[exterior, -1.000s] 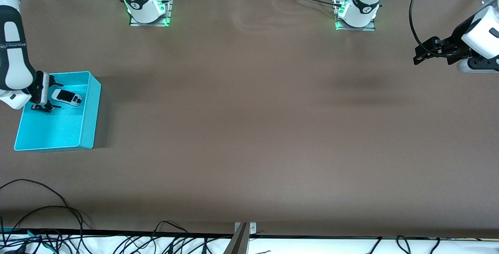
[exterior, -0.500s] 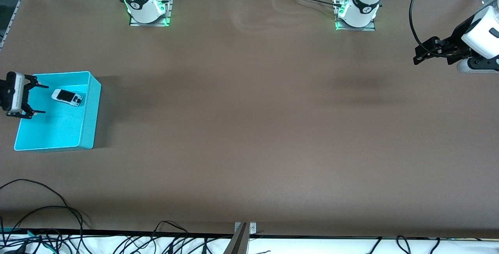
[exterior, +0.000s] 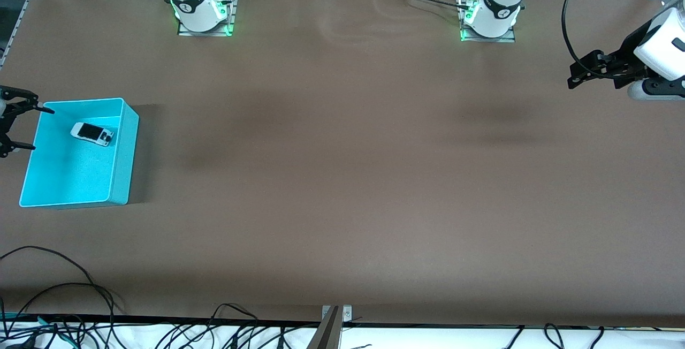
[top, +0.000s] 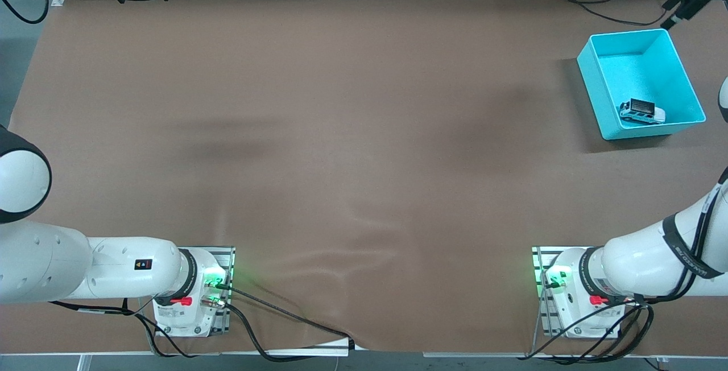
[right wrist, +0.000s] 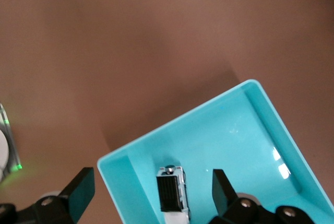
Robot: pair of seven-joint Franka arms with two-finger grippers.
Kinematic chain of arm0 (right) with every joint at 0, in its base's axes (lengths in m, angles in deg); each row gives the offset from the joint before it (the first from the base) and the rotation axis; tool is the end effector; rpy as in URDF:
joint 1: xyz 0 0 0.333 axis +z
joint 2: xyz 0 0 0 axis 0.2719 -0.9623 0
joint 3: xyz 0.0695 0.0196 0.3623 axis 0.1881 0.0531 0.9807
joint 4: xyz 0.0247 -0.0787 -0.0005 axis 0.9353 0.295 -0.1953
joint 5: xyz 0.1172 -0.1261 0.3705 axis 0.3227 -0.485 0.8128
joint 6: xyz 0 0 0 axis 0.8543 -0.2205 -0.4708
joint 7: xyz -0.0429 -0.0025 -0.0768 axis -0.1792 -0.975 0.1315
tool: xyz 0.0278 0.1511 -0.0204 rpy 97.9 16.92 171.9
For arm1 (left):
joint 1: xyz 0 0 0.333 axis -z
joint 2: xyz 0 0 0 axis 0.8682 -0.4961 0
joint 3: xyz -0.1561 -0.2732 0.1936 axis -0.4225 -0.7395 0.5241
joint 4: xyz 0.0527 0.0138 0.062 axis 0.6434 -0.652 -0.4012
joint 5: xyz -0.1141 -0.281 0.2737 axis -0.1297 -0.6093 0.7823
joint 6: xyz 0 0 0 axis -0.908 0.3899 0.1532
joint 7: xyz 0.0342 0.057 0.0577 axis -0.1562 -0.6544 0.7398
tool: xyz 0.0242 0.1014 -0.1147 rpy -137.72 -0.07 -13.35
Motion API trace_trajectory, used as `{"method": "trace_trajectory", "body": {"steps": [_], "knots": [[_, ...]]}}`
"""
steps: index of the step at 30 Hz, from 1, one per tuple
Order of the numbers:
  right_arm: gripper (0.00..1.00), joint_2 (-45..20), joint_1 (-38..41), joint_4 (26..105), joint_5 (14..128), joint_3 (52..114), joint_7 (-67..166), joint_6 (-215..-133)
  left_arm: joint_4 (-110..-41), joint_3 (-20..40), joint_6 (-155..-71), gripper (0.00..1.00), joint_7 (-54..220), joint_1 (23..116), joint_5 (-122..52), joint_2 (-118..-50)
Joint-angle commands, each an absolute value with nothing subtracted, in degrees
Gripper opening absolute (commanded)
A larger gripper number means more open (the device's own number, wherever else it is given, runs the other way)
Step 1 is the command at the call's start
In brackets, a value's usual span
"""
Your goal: Wind and store white jeep toy
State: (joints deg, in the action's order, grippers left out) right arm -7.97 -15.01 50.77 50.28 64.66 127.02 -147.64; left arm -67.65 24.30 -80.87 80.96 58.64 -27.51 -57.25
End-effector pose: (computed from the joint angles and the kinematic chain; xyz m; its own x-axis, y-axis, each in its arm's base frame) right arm 0.6288 -0.1817 0.4839 0.5334 0.8388 0.1088 0.8328 -0.4984 -0.2408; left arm 0.5477 -0.0261 0.6221 0.9946 0.0332 -0.0980 0.0353 -0.9992 0.0205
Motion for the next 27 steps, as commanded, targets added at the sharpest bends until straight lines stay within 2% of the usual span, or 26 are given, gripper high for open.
{"method": "trace_trajectory", "body": {"steps": [1,10,22,27], "knots": [[1.0,-8.2,-11.4,46.9,50.4,64.4,111.8,-144.9,-65.6,24.1,-79.4,1.0,80.9,58.3,-28.7,-58.1],[1.0,-7.2,-5.1,43.7,47.2,64.4,87.1,-143.2,-65.6,24.1,-79.5,1.0,80.7,58.3,-28.6,-58.0],[1.0,-7.2,-0.7,42.0,42.4,64.4,75.4,-142.0,-65.6,24.0,-79.5,1.0,80.7,58.8,-27.9,-58.0],[1.0,-5.7,-0.3,41.8,41.9,67.0,69.2,-141.7,-65.7,24.0,-79.5,1.0,80.7,58.8,-27.9,-58.0]]}}
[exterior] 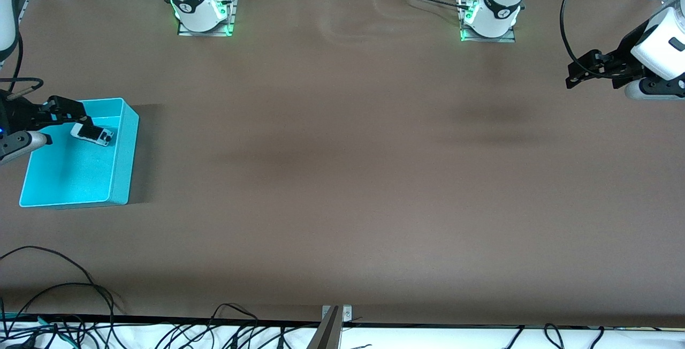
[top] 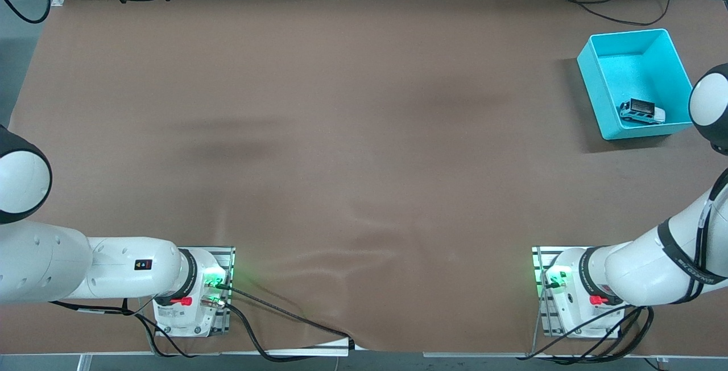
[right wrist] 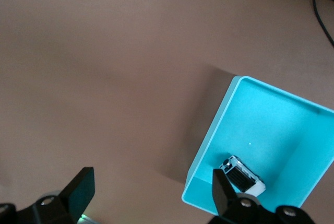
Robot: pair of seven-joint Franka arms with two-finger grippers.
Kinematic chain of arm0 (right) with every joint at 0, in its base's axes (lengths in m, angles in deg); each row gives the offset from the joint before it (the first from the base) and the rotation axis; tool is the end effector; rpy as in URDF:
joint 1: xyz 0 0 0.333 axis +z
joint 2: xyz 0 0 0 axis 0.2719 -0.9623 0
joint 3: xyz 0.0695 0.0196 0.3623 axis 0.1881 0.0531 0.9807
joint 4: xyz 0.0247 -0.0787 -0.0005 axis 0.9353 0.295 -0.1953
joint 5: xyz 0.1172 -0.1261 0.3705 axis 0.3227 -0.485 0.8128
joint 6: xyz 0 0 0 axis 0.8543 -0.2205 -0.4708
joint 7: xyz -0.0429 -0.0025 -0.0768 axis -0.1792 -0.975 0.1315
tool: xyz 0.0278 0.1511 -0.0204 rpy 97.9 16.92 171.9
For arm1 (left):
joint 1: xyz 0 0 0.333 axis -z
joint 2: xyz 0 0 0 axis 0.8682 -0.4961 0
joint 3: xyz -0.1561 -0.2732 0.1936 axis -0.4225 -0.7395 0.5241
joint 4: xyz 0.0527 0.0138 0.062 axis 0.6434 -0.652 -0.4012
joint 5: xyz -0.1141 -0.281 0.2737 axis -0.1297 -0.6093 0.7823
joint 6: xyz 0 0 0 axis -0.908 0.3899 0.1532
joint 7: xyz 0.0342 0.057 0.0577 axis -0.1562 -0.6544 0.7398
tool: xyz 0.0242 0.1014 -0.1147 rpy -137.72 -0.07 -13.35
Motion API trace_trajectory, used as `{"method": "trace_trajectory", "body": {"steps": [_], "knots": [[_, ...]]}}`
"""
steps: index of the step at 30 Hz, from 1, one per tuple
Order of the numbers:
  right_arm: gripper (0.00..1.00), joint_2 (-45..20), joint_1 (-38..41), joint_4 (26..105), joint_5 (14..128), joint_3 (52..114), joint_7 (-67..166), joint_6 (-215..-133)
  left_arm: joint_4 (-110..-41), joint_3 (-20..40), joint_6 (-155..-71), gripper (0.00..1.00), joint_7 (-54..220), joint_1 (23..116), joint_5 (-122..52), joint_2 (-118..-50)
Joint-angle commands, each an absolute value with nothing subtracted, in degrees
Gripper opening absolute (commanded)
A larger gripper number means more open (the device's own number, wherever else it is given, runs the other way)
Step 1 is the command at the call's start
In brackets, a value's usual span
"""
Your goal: Wind and store white jeep toy
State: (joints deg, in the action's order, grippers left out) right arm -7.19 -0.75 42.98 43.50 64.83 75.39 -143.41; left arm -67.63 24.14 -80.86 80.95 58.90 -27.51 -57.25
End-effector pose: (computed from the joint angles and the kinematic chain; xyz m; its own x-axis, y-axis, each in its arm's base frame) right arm 0.6564 -0.0307 0.5491 0.9120 0.3940 -0.1140 0.3830 -0.9175 -0.1071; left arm 0.5475 -0.0301 0.6222 0.9949 0.0257 -0.0978 0.0278 -0.9994 0.0204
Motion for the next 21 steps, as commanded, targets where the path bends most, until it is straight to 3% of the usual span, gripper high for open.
{"method": "trace_trajectory", "body": {"steps": [1,9,21], "knots": [[1.0,-5.2,-0.7,42.2,41.3,68.4,67.4,-141.7,-65.6,24.0,-79.5,1.0,80.7,58.8,-27.9,-58.0],[1.0,-0.1,-10.3,47.0,36.0,83.8,50.3,-141.9,-65.7,24.0,-79.4,1.0,80.7,58.8,-27.9,-58.0],[1.0,10.5,-20.1,60.5,34.8,93.5,48.3,-147.0,-65.6,24.0,-79.4,1.0,80.7,58.8,-27.9,-58.0]]}}
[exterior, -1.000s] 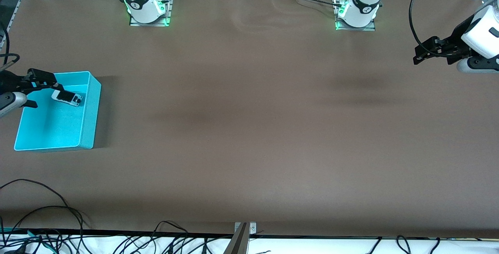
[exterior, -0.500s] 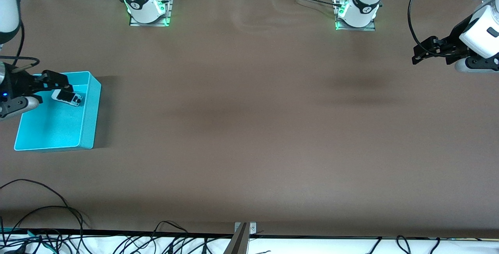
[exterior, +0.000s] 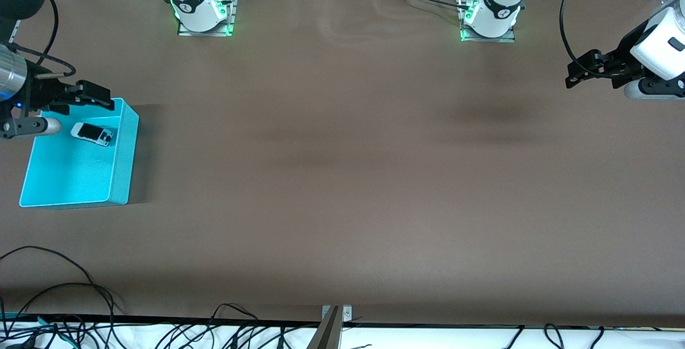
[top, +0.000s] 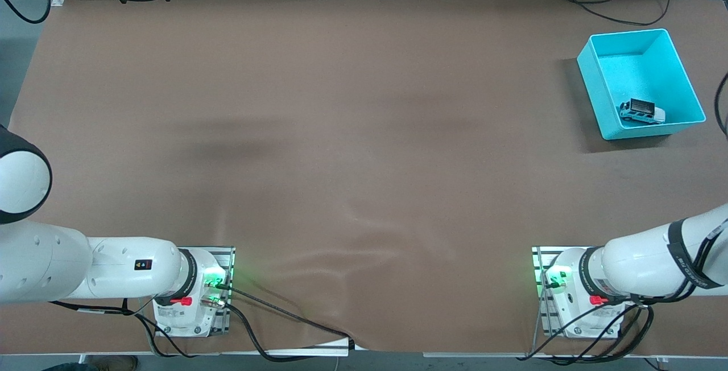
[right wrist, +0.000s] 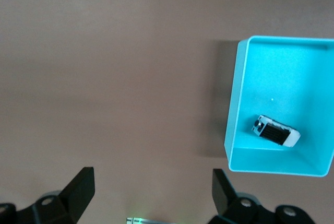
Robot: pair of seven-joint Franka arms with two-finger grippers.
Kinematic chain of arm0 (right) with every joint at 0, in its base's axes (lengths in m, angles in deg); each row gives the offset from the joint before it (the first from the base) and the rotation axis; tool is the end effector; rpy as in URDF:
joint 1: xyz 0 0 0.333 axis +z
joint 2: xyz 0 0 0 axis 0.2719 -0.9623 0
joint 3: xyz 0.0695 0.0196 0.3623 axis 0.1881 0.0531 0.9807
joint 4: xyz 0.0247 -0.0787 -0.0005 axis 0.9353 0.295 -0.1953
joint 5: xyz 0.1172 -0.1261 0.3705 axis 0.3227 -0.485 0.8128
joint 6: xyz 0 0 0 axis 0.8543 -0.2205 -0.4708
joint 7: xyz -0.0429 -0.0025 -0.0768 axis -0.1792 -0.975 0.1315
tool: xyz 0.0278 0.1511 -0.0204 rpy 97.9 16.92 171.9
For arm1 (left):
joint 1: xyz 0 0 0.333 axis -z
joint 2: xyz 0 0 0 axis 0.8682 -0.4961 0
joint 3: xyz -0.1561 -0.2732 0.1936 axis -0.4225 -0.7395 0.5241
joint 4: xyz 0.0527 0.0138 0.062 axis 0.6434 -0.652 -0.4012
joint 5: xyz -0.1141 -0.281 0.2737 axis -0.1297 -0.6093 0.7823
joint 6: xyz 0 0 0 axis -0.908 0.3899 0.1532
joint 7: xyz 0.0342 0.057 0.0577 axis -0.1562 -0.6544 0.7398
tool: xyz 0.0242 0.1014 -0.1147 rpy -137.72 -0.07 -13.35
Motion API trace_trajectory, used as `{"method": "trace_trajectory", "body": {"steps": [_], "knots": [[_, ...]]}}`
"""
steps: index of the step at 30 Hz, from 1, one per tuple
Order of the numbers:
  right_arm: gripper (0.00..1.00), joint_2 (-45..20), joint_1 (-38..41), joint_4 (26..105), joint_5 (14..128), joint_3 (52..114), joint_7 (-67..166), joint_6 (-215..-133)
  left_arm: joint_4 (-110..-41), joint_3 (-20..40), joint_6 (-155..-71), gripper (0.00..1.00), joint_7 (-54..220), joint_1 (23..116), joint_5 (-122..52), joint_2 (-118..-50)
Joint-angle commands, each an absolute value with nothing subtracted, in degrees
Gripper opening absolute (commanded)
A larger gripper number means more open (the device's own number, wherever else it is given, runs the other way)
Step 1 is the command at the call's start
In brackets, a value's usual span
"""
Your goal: Wind and store white jeep toy
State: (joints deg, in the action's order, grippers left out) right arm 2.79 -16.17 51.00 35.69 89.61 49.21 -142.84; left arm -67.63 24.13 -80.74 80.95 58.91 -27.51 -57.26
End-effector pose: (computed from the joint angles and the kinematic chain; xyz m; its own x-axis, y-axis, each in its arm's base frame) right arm 0.6031 0.0126 0.5799 0.9835 0.0991 -0.1513 0.0942 -0.9948 -0.0397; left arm 0.5472 -0.0303 0.6220 0.9947 0.0253 -0.1001 0.0275 -0.9994 0.0203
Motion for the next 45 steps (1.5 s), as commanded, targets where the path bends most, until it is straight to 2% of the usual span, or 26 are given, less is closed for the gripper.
{"method": "trace_trajectory", "body": {"steps": [1,9,18,45], "knots": [[1.0,11.4,-20.2,61.5,34.8,93.8,48.3,-147.8,-65.6,24.0,-79.4,1.0,80.7,58.8,-27.9,-58.0],[1.0,12.8,-21.1,62.4,34.8,93.8,48.8,-152.8,-65.6,23.9,-79.4,1.0,80.7,58.9,-27.9,-58.0],[1.0,11.2,-20.8,60.1,34.6,93.7,48.5,-152.2,-65.6,23.9,-79.4,1.0,80.7,58.9,-27.9,-58.0],[1.0,10.7,-20.8,60.1,34.8,93.4,49.1,-151.5,-65.7,23.9,-79.4,1.0,80.8,58.8,-27.9,-58.0]]}}
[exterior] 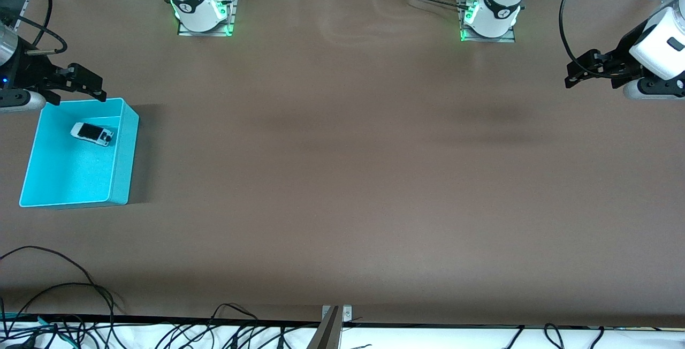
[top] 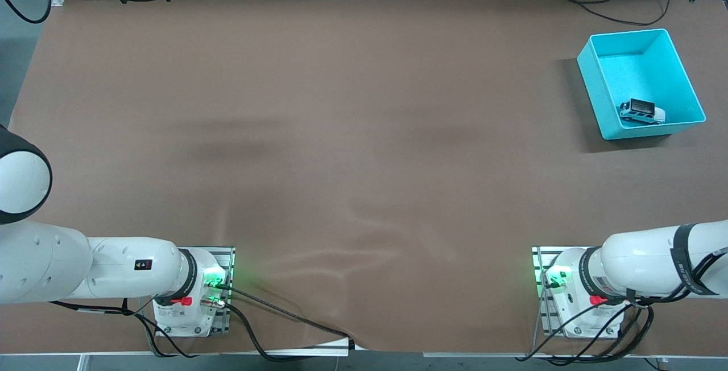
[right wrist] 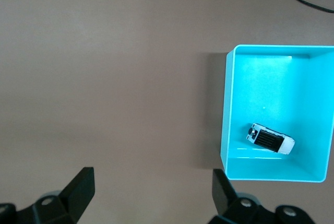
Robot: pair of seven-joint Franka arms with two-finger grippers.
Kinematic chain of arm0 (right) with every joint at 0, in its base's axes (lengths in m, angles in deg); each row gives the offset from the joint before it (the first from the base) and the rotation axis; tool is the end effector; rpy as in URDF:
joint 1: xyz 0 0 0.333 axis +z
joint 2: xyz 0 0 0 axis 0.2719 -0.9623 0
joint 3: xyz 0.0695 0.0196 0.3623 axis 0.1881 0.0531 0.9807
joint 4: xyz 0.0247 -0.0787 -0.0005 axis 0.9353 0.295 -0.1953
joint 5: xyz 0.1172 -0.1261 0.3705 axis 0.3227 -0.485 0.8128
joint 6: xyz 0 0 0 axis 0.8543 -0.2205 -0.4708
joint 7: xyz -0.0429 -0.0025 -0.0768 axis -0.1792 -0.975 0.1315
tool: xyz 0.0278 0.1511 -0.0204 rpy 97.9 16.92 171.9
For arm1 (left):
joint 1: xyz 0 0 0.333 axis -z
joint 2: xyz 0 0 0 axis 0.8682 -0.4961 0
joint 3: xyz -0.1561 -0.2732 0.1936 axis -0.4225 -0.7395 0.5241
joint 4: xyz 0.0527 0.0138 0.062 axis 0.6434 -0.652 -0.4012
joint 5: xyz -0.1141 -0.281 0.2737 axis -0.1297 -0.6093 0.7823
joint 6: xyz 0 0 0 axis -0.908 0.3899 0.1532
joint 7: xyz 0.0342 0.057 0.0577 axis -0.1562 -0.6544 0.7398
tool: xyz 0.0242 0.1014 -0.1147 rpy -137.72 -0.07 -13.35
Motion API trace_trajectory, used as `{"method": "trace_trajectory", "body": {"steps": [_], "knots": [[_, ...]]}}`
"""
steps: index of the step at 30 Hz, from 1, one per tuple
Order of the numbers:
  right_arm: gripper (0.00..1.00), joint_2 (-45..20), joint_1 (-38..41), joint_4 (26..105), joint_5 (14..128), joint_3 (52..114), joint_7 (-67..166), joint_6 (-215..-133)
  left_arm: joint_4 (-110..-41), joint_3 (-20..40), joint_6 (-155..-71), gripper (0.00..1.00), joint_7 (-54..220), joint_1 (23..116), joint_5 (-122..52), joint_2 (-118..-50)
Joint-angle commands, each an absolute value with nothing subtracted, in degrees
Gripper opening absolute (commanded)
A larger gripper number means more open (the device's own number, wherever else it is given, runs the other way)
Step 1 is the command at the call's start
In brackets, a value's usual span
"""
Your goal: Wind and store white jeep toy
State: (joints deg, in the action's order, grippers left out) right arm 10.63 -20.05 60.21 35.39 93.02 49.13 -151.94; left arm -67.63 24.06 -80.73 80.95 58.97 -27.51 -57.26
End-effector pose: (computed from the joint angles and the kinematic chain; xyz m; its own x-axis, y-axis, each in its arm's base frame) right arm 0.5769 0.0071 0.5954 0.9961 0.0861 -0.0182 0.0857 -0.9961 -0.0212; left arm 0.5471 -0.0315 0.6219 0.9947 0.0230 -0.1002 0.0252 -0.9995 0.0202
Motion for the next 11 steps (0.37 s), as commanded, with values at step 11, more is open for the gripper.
{"method": "trace_trajectory", "body": {"steps": [11], "knots": [[1.0,10.7,-20.9,60.1,34.8,93.3,49.1,-151.5,-65.7,24.0,-79.6,1.0,80.7,58.9,-27.9,-58.1]]}}
